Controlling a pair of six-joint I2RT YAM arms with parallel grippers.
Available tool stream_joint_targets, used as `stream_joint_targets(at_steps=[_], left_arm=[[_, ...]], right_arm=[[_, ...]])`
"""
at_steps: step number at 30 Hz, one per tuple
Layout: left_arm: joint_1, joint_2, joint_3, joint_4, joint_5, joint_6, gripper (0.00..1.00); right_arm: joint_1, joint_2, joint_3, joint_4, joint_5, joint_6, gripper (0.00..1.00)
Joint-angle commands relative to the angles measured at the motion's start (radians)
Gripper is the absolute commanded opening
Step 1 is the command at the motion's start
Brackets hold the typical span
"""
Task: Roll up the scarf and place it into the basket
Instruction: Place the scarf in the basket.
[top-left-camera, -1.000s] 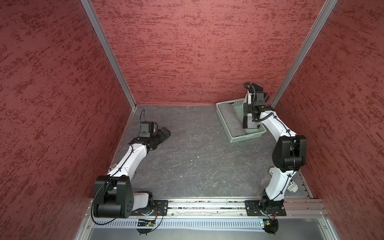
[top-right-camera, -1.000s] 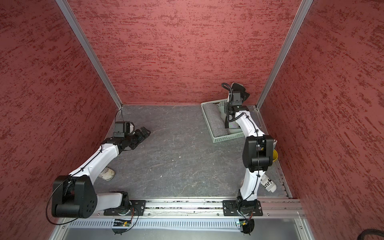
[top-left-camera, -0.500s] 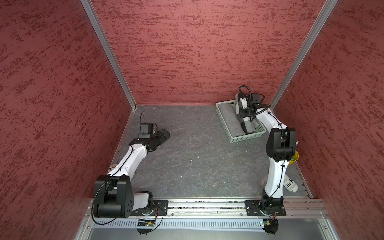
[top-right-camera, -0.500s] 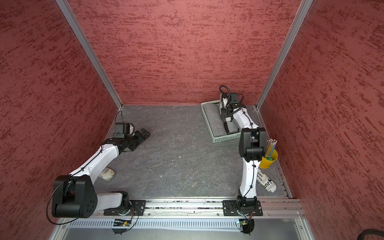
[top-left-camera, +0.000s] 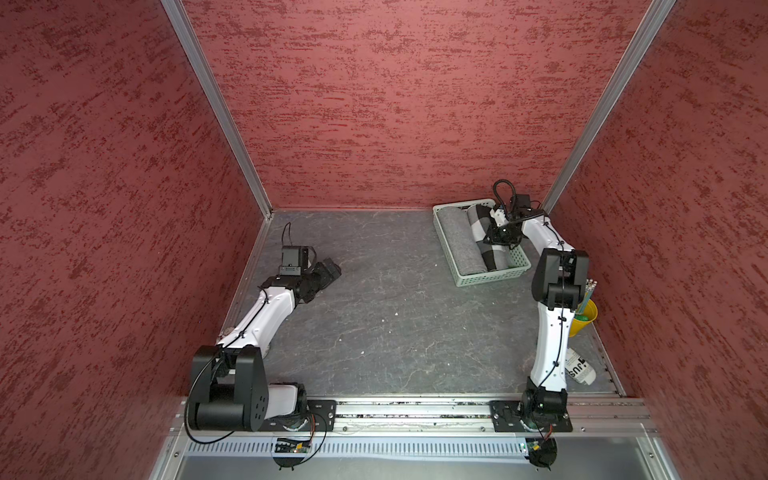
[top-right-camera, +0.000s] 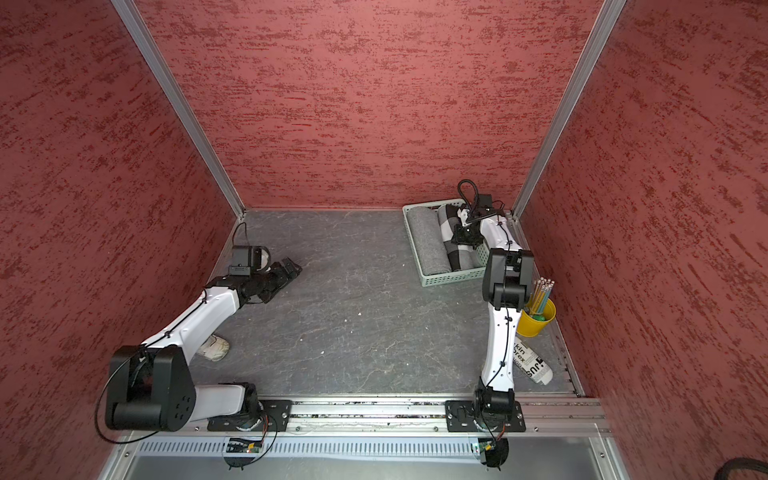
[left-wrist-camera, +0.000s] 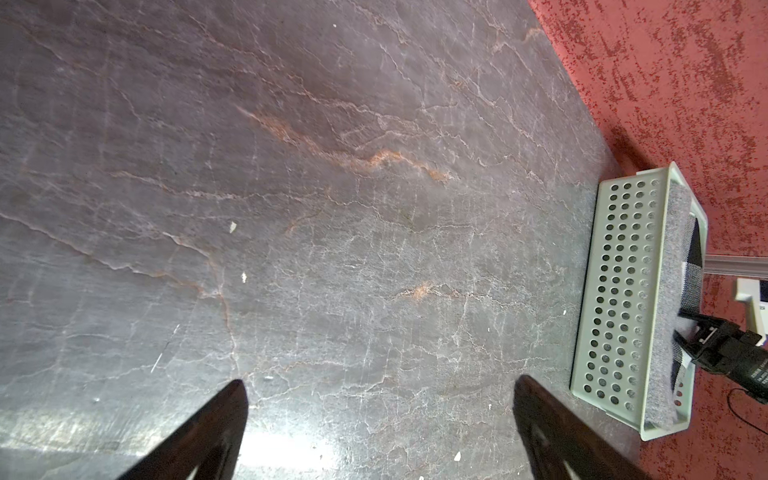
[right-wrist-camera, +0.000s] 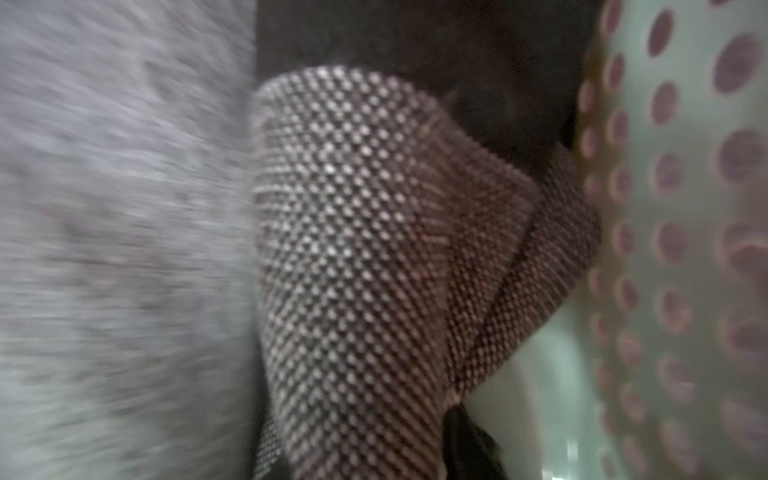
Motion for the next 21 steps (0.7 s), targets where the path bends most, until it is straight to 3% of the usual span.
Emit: stream_joint_targets(at_steps=[1, 4, 7, 12, 16, 21], left_arm=[[-0.006, 0.017, 0.007, 0.025, 0.003, -0.006, 0.99], [-0.008, 0.022, 0.012, 0.022, 0.003, -0.004, 0.99], [-0.008, 0.02, 0.019, 0.012, -0.003, 0.001, 0.99], [-0.006, 0.01, 0.023, 0.003, -0.007, 0.002, 1.0], [-0.002, -0.006, 0.028, -0.008, -0.014, 0.004, 0.99], [0.004, -0.015, 0.039, -0.022, -0.019, 0.01, 1.0]], right_arm=[[-0.002, -0.022, 0.007, -0.018, 0.167, 0.051, 0.49], [-0.002, -0.091, -0.057, 0.045, 0.256, 0.08, 0.63], [0.001, -0.218, -0.166, 0.136, 0.255, 0.106, 0.7], [0.015, -0.4, -0.33, 0.22, 0.279, 0.177, 0.72], [0.061, -0.515, -0.481, 0.274, 0.287, 0.22, 0.63], [0.094, -0.55, -0.616, 0.31, 0.242, 0.281, 0.37]])
